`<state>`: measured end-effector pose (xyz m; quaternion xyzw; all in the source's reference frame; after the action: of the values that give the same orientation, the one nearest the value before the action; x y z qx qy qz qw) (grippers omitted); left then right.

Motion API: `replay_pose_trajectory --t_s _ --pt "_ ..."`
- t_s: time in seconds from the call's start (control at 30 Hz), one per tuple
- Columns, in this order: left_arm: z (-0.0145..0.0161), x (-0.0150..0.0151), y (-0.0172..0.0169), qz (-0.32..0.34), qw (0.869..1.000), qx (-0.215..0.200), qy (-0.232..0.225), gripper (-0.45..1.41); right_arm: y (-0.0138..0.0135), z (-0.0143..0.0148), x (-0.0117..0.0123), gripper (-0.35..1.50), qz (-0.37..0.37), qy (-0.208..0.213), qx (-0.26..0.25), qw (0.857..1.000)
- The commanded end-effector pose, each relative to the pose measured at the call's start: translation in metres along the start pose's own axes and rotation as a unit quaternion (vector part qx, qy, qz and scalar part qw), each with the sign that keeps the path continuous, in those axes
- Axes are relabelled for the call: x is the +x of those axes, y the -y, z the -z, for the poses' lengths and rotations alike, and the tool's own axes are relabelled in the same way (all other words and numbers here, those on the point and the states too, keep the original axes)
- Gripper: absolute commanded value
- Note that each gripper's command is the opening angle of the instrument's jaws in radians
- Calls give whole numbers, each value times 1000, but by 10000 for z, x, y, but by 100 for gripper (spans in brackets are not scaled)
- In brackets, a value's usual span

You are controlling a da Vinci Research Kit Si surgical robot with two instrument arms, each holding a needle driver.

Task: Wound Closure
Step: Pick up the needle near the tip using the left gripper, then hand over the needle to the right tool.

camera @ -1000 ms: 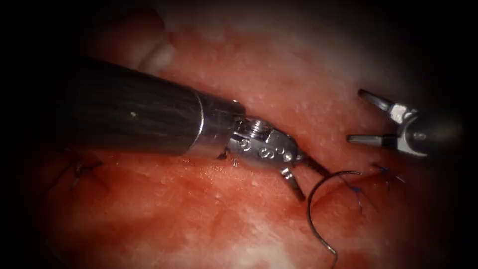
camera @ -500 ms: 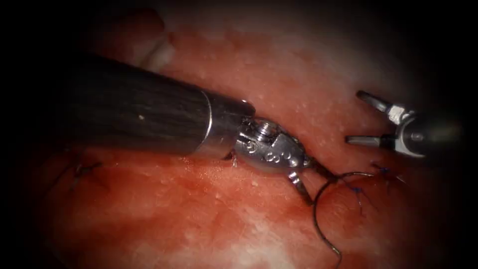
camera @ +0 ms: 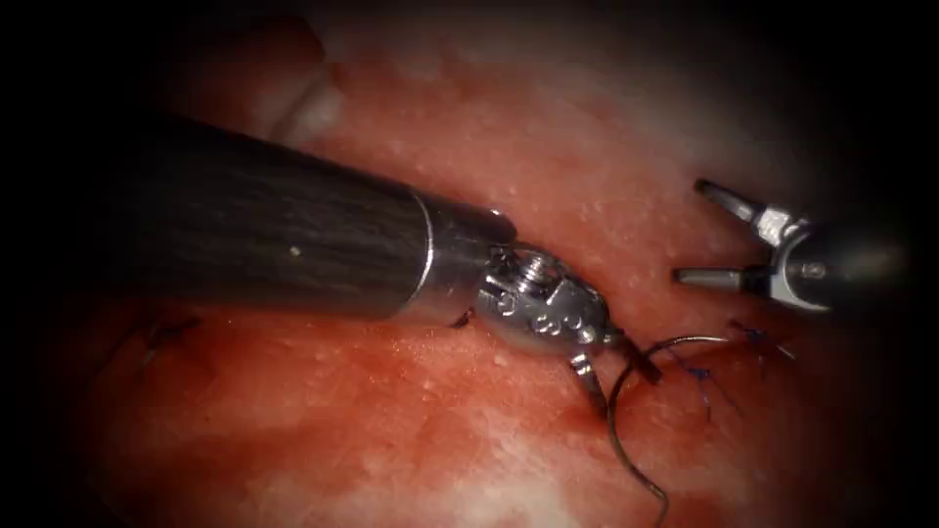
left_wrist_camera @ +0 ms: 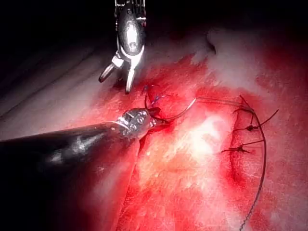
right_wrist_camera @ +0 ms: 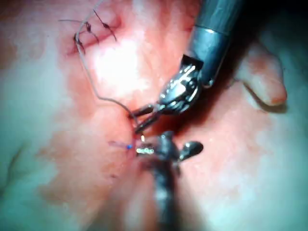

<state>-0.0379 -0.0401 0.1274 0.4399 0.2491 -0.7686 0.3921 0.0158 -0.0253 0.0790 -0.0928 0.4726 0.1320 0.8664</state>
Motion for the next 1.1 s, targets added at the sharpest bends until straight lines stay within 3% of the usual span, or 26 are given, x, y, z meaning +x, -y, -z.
replay_pose_trajectory --t_s 0.03,0.17,0.23,0.6,0.73,0.87,1.1 --pt "-2 -4 5 0 1000 1 -3 27 6 -6 -1 121 0 -1 1 1000" --pt "9 -8 6 7 1000 22 16 -27 6 -6 -1 121 0 -2 0 1000" --pt "14 -11 5 19 999 30 23 -45 6 -6 -1 121 0 -2 0 1000" --pt "37 -7 -15 64 993 82 62 -45 5 -5 0 119 -5 -4 -2 1000" --pt "52 3 -26 77 987 112 85 -45 -2 -1 7 119 -74 -21 -17 997" --pt "69 11 -37 104 977 133 127 -45 -6 9 25 119 -188 -45 -20 981" --pt "104 10 -47 182 944 194 197 -45 14 15 54 104 -327 -71 36 942"
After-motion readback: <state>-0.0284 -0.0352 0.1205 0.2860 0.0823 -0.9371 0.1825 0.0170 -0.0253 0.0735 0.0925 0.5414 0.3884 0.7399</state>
